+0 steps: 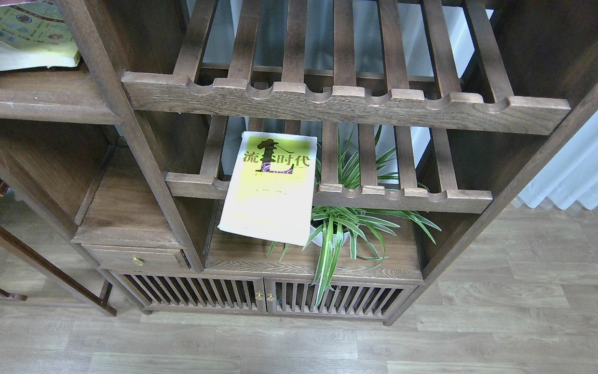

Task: Organize books on shelf
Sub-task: 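Place the maroon book on the shelf section beside the left arm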

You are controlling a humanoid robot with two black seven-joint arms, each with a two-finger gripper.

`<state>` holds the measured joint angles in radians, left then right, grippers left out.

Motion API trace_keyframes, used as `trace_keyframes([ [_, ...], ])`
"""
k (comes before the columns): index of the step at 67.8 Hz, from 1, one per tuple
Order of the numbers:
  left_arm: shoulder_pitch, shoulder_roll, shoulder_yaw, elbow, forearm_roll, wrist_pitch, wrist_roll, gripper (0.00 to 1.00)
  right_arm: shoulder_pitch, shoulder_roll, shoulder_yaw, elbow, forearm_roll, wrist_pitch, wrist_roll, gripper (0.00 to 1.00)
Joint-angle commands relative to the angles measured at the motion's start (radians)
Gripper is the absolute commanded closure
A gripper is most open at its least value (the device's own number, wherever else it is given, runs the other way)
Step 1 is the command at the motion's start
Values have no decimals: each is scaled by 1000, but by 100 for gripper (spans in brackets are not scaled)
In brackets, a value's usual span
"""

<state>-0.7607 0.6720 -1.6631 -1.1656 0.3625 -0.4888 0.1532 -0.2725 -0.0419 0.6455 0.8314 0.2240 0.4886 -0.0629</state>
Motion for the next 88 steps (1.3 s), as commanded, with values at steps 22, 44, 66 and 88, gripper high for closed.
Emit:
trace_keyframes([
  [22,-161,6,163,147,1,0,2,93,2,1,0,0,0,0,0,2],
  [44,-256,6,270,219,1,0,14,92,2,1,0,0,1,0,1,2],
  [66,-295,15,333,215,-16,0,15,92,1,-1,0,0,3,0,1,1],
  [88,-161,135,293,93,-122,0,22,93,7,4,0,-8,3,0,1,1],
])
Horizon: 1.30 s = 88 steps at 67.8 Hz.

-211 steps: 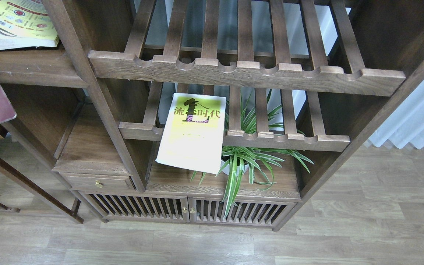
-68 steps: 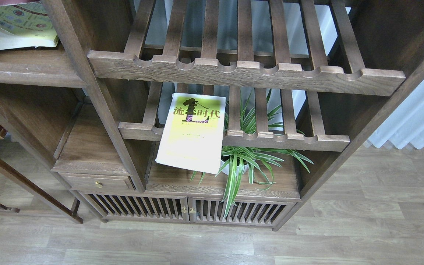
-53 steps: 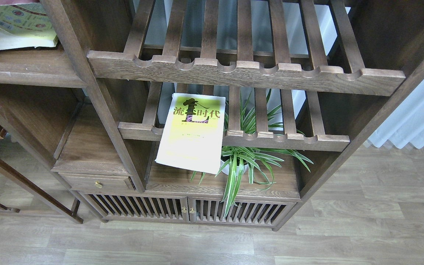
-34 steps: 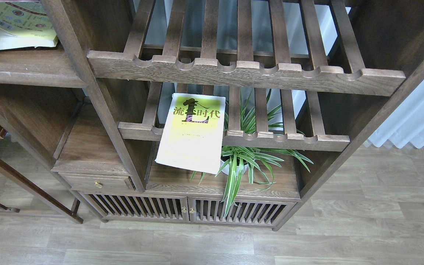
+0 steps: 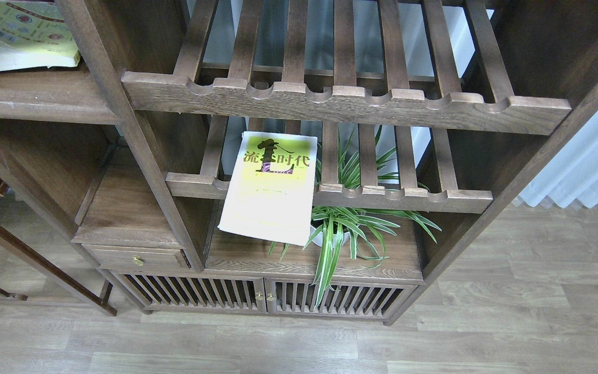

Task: Organize books on shelf
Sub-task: 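Place the maroon book on the shelf section beside the left arm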

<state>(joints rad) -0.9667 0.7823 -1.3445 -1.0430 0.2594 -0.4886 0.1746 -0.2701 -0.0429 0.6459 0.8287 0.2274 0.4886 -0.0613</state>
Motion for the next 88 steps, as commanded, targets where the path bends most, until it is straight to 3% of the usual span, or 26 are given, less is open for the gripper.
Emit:
trace_keyframes([
  [1,46,25,-27,-29,-19,0,2,93,5,5,0,-5,0,0,0,1],
  [42,112,80,-84,-17,-12,0,31,92,-5,5,0,-3,0,0,0,1],
  [60,109,78,-120,-11,51,0,74,92,-6,0,0,-5,-2,0,0,1],
  [88,100,43,-99,-2,50,0,69,91,-11,1,-2,-5,-2,0,0,1],
])
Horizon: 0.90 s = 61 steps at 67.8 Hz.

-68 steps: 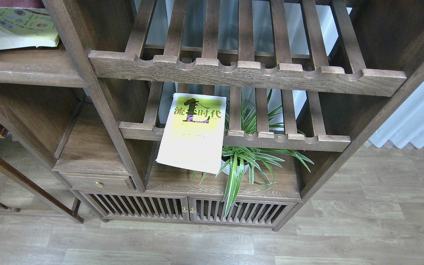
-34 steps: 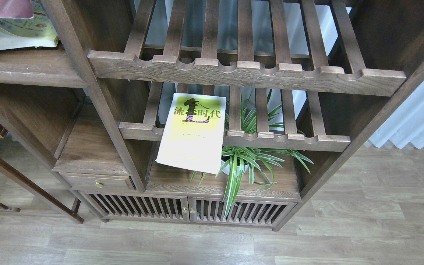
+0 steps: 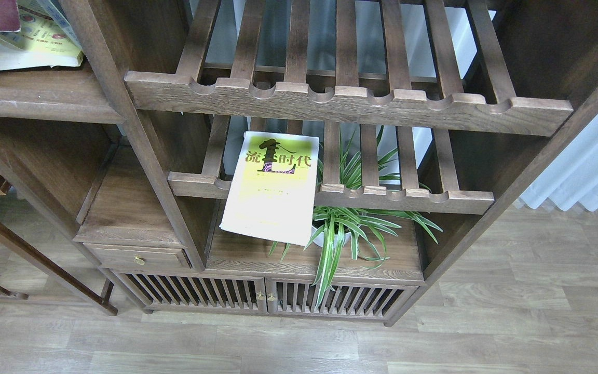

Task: Organize books on shelf
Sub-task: 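Place the maroon book on the shelf section beside the left arm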

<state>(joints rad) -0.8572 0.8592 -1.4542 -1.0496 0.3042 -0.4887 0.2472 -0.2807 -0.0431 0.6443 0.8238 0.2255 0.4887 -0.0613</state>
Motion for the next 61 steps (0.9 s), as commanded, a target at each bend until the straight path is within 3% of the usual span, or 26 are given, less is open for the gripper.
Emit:
trace_keyframes([
  [1,-10,-37,11,5,6,0,-3,91,0,2,0,0,0,0,0,1],
  [23,-201,-66,130,14,9,0,1,91,0,-3,0,0,0,0,0,1],
  [44,-244,-118,153,59,13,0,-2,91,0,-3,0,0,2,0,0,1],
  [54,-263,-160,150,68,15,0,-14,91,0,-3,0,-3,2,0,0,1],
  [61,-264,-192,150,71,15,0,-45,91,0,-3,1,-3,2,0,0,1],
])
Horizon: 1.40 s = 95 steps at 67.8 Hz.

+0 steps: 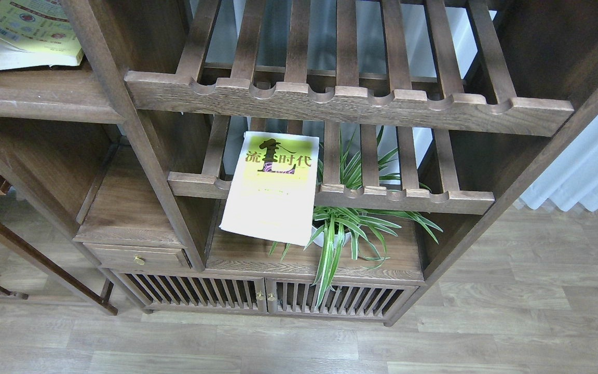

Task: Organize books on shelf
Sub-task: 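Place the maroon book on the shelf section beside the left arm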

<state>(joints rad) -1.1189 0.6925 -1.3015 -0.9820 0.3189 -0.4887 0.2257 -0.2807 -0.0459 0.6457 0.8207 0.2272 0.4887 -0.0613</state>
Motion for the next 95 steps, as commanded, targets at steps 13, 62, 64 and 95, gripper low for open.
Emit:
trace_keyframes([
  [13,-1,-51,-2,25,5,0,-32,91,0,0,0,-2,1,0,0,1],
  [62,22,-116,28,95,6,0,-37,89,0,0,0,-2,6,0,0,1],
  [64,21,-120,34,98,6,0,-35,89,-2,0,0,-2,6,0,0,1],
  [95,10,-166,70,151,2,0,-39,36,0,-2,0,-2,9,0,2,1],
])
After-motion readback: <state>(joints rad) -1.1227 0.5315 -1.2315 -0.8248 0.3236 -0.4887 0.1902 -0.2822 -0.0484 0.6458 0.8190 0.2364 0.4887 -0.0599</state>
